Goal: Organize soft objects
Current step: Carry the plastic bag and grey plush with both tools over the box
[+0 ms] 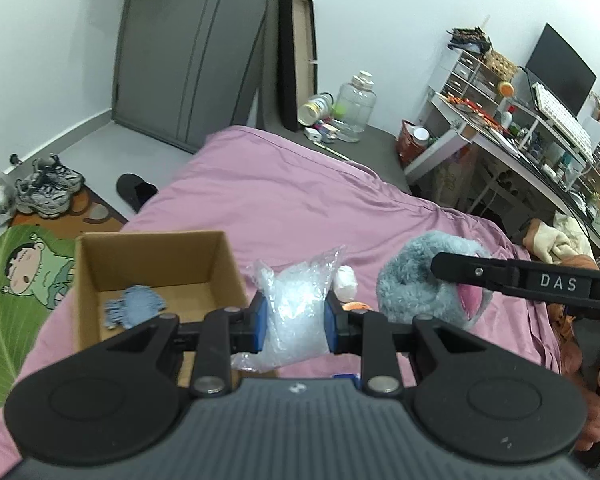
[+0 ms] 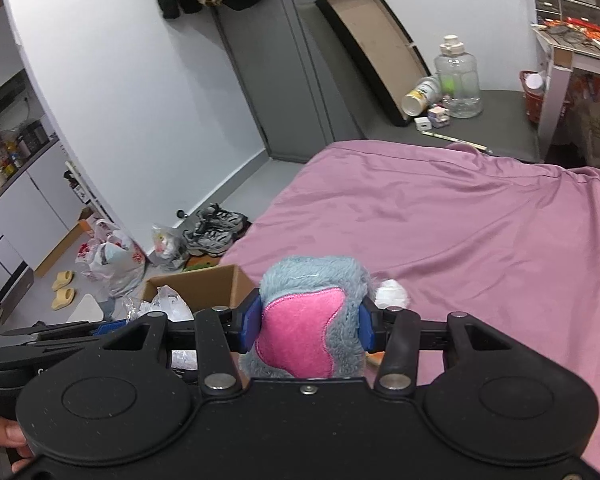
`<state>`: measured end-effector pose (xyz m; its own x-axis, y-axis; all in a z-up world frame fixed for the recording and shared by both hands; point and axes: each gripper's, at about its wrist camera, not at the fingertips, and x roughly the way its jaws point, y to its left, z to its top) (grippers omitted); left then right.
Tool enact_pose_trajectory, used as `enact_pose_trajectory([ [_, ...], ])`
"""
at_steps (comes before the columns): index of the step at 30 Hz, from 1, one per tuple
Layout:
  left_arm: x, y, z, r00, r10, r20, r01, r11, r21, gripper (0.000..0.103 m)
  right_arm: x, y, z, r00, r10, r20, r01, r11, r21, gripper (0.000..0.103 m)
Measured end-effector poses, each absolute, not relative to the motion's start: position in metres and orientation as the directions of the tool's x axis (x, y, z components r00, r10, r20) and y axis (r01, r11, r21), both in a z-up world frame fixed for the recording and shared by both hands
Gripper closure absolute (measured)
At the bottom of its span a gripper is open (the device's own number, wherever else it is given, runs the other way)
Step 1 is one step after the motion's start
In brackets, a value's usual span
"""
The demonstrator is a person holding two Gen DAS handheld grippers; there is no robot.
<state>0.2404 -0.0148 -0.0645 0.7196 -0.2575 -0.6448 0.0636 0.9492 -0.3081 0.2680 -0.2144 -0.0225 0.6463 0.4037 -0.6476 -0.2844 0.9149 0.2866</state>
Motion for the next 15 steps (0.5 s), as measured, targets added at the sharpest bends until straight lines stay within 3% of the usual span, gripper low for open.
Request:
enact_pose_trajectory([
  [15, 0.214, 0.045, -0.055, 0.77, -0.188, -0.61, -0.005, 0.954, -0.301, 0.076, 0.242, -0.177, -0.016, 0.666, 0.442, -0.6, -0.349, 0.896, 0.273, 0.057],
])
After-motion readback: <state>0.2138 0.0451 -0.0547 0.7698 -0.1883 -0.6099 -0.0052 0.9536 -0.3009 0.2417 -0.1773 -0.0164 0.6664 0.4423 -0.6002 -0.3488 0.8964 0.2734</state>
